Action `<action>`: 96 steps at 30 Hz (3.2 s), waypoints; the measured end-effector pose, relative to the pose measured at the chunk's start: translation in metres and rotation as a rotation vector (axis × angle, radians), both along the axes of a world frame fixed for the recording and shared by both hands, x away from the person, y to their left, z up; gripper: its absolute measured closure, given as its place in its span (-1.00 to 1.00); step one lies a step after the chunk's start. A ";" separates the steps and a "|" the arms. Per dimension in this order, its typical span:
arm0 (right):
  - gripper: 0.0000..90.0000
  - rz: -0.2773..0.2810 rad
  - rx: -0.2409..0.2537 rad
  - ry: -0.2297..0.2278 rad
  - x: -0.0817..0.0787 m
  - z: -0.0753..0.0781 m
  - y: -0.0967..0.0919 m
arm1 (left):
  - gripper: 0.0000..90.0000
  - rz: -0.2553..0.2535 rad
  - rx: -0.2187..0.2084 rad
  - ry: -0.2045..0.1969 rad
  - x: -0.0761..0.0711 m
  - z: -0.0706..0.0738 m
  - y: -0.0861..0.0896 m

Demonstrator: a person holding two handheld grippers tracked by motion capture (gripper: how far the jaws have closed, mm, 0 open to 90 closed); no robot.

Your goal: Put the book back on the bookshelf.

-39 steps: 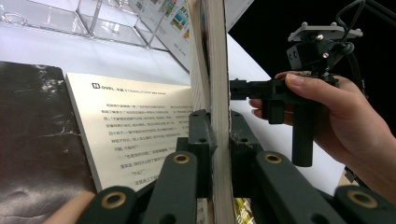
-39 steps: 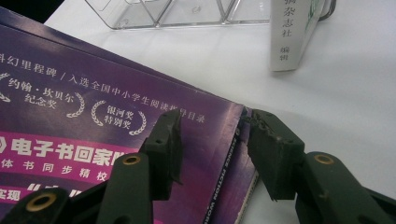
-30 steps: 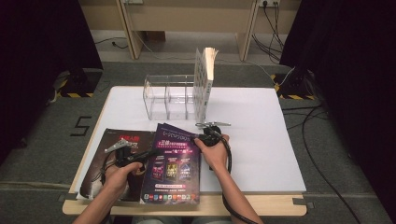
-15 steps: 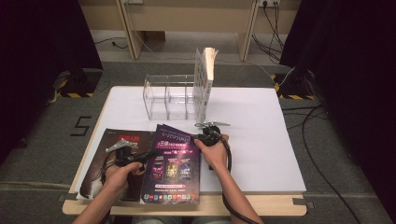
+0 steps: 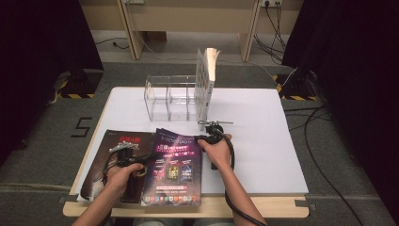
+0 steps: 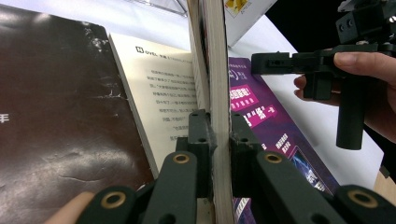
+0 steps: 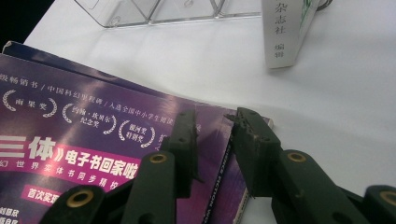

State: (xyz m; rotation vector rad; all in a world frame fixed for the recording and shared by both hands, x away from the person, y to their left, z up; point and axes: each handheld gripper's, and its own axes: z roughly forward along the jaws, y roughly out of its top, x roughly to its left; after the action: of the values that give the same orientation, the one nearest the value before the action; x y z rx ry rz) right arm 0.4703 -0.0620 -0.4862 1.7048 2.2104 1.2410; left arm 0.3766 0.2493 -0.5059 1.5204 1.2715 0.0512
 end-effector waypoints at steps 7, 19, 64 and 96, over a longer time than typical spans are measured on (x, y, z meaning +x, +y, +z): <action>0.49 0.004 -0.008 0.008 0.001 0.001 0.001 | 0.83 -0.008 0.007 -0.003 0.001 -0.002 0.001; 0.26 0.012 0.053 -0.001 0.004 -0.001 0.002 | 0.83 -0.061 -0.038 -0.053 -0.001 -0.003 0.006; 0.33 0.010 0.167 0.076 0.007 -0.004 -0.015 | 0.83 0.009 -0.082 -0.057 -0.007 -0.006 0.003; 0.78 0.003 0.163 0.141 0.009 -0.004 -0.018 | 0.77 0.044 -0.015 0.047 0.000 -0.007 0.001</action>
State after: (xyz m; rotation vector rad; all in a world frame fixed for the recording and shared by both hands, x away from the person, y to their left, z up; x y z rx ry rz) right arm 0.4791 -0.0803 -0.4901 1.9054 2.2434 1.3769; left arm 0.3763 0.2499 -0.5127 1.4884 1.3401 0.0351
